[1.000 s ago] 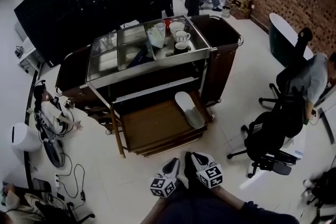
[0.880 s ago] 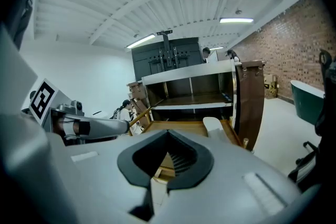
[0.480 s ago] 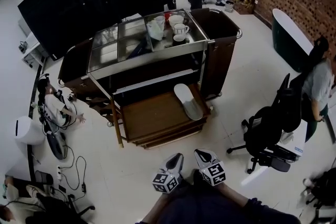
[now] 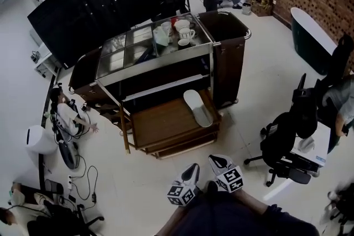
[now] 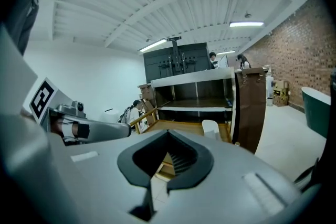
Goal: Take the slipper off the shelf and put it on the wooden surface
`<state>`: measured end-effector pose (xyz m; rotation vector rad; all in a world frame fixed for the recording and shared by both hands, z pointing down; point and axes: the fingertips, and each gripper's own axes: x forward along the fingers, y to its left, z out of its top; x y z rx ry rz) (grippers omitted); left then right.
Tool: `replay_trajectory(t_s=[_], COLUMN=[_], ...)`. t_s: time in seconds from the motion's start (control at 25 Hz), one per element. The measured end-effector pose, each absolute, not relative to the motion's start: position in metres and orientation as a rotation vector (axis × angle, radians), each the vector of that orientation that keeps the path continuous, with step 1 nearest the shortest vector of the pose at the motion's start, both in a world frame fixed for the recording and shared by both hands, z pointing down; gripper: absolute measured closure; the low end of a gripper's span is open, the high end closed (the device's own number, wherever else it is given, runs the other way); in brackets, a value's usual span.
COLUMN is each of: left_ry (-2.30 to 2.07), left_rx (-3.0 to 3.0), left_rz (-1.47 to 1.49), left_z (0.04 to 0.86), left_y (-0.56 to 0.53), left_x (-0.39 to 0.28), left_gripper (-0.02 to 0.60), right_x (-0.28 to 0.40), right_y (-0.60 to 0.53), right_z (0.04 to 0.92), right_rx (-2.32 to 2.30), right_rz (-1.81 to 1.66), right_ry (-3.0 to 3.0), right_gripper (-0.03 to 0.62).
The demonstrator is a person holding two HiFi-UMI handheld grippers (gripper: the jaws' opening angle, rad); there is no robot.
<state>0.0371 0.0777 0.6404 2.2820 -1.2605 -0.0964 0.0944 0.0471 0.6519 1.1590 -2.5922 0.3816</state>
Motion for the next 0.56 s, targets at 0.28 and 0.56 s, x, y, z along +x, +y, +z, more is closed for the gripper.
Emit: replay_trajectory(t_s=[0.28, 0.56], left_ry=[-1.249, -1.188], left_rx=[2.361, 2.349], left_rz=[-0.151, -0.124], left_z=[0.626, 0.629], left_y=[0.082, 0.09], left_x=[0.056, 0.072], left_gripper=[0.551, 0.551], right_x=[0.095, 0.097], right_y=[0.064, 0.077], right_z=[0.647, 0.643], right_rx=[1.068, 1.041], right_rz=[0.384, 0.396], right_ry=[-2.639, -2.661], right_gripper=[0.594, 0.594])
